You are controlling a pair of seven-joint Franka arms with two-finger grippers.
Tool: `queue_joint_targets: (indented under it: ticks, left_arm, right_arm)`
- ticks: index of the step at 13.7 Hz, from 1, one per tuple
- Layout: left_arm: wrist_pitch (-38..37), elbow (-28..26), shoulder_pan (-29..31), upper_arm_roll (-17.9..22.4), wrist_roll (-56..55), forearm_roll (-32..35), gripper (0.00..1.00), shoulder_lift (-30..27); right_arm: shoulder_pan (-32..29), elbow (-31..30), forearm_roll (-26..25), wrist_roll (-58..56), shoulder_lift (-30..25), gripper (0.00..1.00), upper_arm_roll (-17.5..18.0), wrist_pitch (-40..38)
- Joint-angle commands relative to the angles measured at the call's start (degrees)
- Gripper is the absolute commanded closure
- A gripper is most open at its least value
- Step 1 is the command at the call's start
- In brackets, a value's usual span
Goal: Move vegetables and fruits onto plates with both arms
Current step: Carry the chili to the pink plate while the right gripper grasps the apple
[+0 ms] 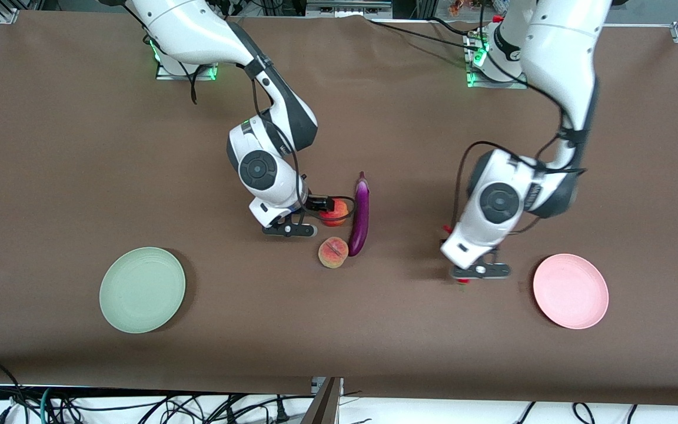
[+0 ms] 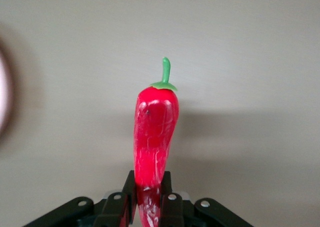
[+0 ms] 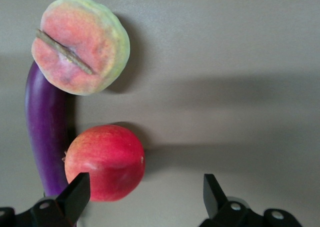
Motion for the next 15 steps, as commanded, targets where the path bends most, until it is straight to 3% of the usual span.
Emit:
queue_joint_targets:
  ticks: [1, 3, 6, 11, 15]
  left_arm:
    - [-0.97, -0.87, 0.26, 5.40, 9.09, 2.14, 0.92, -1.28]
    - [-1.06, -0.87, 3.15, 6.92, 16.38, 2.23, 0.92, -1.28]
    - [0.43, -0.61, 9.64, 7.18, 29.48, 4.50, 0.92, -0.58]
    - [9.55, 2.29, 15.27, 7.62, 30.92, 7.50, 0.91, 5.91]
    - [10.72, 4.49, 16.79, 7.62, 30.92, 7.07, 0.90, 9.09]
  right_arm:
    - [0.71, 1.20, 2.55, 0.45, 1.10, 0.00, -0.49, 2.10]
    - [1.41, 1.29, 5.98, 0.89, 1.54, 0.00, -0.49, 3.95]
    - [2.47, 1.37, 6.17, 2.30, 2.51, 0.00, -0.49, 6.32]
    - [3.79, 1.37, 6.08, 2.21, 4.18, 0.00, -0.49, 10.72]
    - [4.23, 1.37, 5.55, 1.86, 4.71, 0.00, -0.57, 11.25]
